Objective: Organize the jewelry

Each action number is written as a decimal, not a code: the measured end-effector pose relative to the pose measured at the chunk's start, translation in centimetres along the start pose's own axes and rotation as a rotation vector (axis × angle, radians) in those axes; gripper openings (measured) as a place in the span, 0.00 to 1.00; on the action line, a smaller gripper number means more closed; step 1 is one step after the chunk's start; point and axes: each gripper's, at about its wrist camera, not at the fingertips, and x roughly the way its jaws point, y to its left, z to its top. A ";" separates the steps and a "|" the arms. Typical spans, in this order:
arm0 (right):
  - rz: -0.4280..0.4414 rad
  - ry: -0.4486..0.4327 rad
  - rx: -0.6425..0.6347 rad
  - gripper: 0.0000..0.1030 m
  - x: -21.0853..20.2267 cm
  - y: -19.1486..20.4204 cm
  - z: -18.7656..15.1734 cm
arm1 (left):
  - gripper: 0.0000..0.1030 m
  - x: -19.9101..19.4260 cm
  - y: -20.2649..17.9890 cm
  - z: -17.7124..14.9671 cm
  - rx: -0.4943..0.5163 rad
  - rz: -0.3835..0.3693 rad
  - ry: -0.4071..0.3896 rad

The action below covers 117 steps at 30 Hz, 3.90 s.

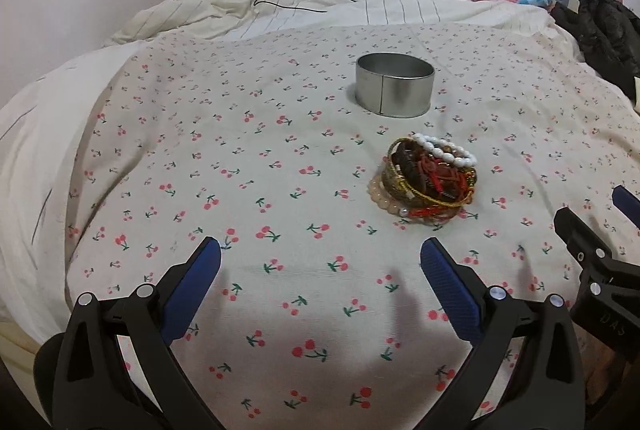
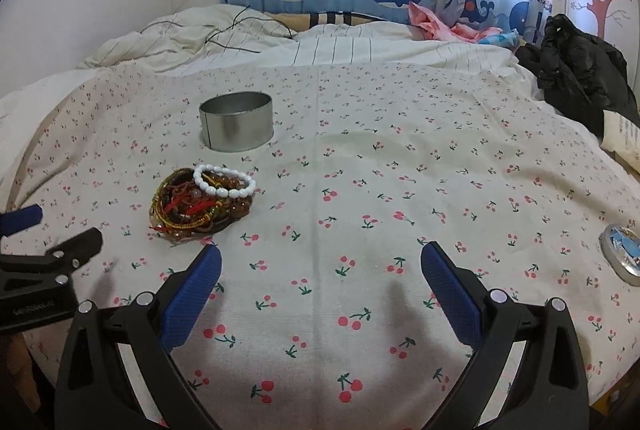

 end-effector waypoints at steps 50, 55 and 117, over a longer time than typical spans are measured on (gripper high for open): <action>-0.004 0.164 -0.026 0.93 4.1 1.1 -1.8 | 0.94 3.0 0.4 -0.4 -0.002 -0.084 0.050; -0.006 0.142 -0.031 0.93 3.6 1.1 -1.3 | 0.94 3.5 0.5 -0.5 -0.010 -0.092 0.058; 0.352 0.234 -0.288 0.00 11.9 3.7 8.7 | 0.94 8.4 1.5 4.5 -0.042 -0.280 0.100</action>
